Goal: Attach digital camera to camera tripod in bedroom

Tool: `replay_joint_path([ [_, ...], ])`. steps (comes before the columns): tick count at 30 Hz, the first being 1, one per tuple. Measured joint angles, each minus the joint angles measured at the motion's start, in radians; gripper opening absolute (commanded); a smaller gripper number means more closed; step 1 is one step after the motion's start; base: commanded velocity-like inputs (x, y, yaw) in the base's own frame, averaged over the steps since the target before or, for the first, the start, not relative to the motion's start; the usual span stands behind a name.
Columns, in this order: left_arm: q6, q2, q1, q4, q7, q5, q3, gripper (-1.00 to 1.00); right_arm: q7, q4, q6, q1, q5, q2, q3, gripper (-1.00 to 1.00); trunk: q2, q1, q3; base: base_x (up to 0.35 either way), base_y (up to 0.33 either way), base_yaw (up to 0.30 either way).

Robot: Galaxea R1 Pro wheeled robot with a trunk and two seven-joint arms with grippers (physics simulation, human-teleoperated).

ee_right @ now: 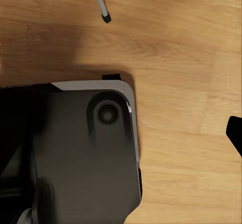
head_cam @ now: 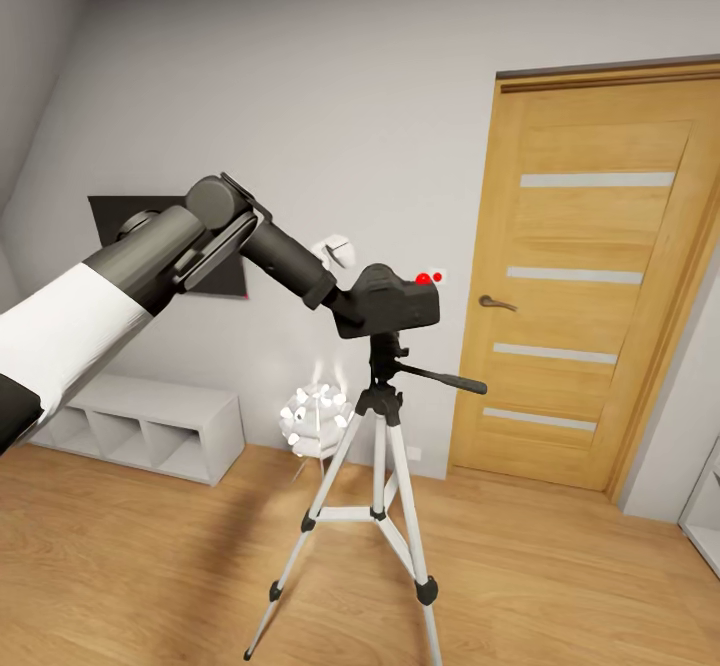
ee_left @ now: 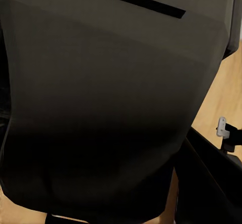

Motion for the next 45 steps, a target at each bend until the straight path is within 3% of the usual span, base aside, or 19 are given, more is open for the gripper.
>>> replay_joint_path([
  [12, 0.0, 0.007, 0.0, -0.05, -0.02, 0.001, -0.015, -1.0, 0.0, 0.0, 0.0, 0.0, 0.0, 0.0, 0.0, 1.0, 0.0, 0.0, 0.0, 0.115, 0.0, -0.028],
  [19, 0.0, 0.011, 0.0, -0.054, -0.02, 0.0, -0.016, -1.0, 0.0, 0.0, 0.0, 0.0, 0.0, 0.0, 0.0, 1.0, 0.0, 0.0, 0.0, 0.003, 0.0, -0.181],
  [35, 0.0, 0.021, -0.001, -0.055, -0.019, -0.001, -0.016, -1.0, 0.0, 0.0, 0.0, 0.0, 0.0, 0.0, 0.0, 1.0, 0.0, 0.0, 0.0, 0.0, 0.0, -0.007],
  [45, 0.0, 0.021, -0.001, -0.055, -0.019, -0.001, -0.04, -1.0, 0.0, 0.0, 0.0, 0.0, 0.0, 0.0, 0.0, 1.0, 0.0, 0.0, 0.0, 0.0, 0.0, 0.0],
])
